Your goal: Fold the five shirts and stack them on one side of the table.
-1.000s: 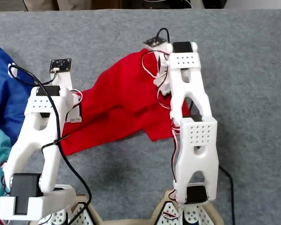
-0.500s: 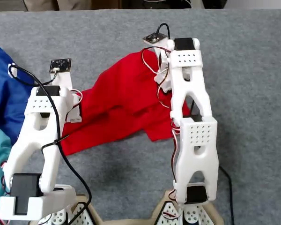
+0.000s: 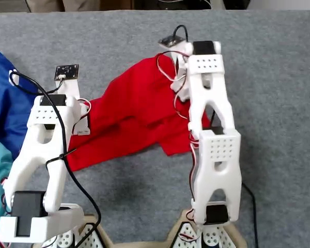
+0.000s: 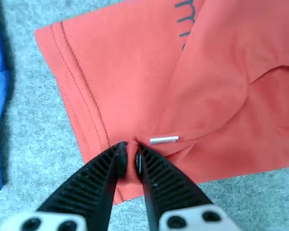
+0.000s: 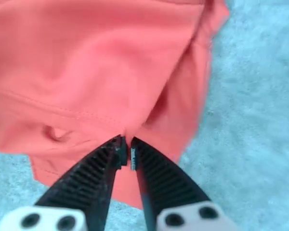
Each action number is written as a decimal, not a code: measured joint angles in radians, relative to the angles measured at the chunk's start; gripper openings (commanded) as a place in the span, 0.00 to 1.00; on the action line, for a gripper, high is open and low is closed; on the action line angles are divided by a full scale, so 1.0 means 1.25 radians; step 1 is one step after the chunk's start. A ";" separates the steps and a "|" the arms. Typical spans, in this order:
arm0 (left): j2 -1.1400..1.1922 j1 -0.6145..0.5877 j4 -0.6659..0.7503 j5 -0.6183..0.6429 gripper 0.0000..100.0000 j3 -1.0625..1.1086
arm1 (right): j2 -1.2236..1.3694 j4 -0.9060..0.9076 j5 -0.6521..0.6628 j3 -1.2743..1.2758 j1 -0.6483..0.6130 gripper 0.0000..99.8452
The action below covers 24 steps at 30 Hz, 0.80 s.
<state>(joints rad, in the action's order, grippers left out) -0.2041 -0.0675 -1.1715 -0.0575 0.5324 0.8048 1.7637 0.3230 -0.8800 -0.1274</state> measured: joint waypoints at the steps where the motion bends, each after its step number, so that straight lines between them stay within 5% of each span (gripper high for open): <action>1: 0.000 0.000 0.000 0.000 0.02 0.000 | -0.020 0.000 0.000 0.000 0.010 0.01; 12: -0.009 0.000 -0.005 0.000 0.02 -0.155 | -0.264 0.001 0.034 0.032 0.055 0.01; 24: -0.160 0.000 -0.126 0.000 0.02 -0.155 | -0.389 -0.021 0.074 0.403 0.134 0.01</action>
<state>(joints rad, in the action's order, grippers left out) -0.4035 -0.0675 -1.3295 -0.0575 0.3391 0.3184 1.7377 0.4150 -0.3767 0.0399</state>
